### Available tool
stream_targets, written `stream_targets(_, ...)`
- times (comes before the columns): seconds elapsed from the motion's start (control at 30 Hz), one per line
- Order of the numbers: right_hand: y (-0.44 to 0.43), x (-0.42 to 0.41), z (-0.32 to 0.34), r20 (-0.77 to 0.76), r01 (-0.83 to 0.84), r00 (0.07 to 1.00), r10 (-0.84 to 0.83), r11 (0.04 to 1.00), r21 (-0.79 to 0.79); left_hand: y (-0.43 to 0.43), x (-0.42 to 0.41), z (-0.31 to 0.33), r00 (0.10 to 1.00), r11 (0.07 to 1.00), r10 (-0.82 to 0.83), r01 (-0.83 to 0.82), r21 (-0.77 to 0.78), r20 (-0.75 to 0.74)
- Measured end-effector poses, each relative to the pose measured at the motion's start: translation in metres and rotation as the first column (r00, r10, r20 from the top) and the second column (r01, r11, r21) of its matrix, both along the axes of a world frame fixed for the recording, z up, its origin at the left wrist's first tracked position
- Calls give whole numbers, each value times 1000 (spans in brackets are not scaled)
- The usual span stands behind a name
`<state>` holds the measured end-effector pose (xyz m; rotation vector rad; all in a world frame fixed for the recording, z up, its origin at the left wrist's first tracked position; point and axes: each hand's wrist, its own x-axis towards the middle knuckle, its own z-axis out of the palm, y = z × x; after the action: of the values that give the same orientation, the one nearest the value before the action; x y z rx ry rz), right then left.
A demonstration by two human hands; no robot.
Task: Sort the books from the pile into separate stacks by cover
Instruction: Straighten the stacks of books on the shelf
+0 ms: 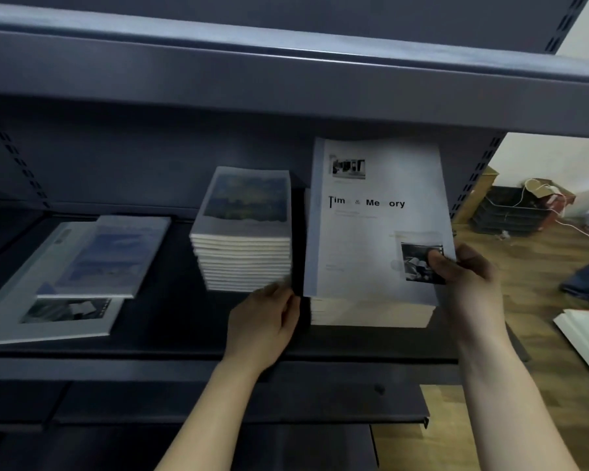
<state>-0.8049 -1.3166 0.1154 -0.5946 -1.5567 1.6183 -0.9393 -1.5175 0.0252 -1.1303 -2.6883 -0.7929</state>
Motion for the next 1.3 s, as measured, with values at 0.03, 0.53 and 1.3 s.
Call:
stream_targets(0.03, 4, 2, 1, 18, -5, 1000, 5, 1000, 13, 3, 1, -6, 999, 1000, 15, -15, -14, -36)
stream_targets(0.53, 39, -2, -40, 382, 62, 845, -375, 777, 627, 11, 1, -24, 971, 988, 138, -148, -38, -194)
stream_targets(1.3, 17, 15, -36, 513, -188, 812, -277, 708, 680, 11, 2, -25, 962, 978, 158, -183, -99, -222)
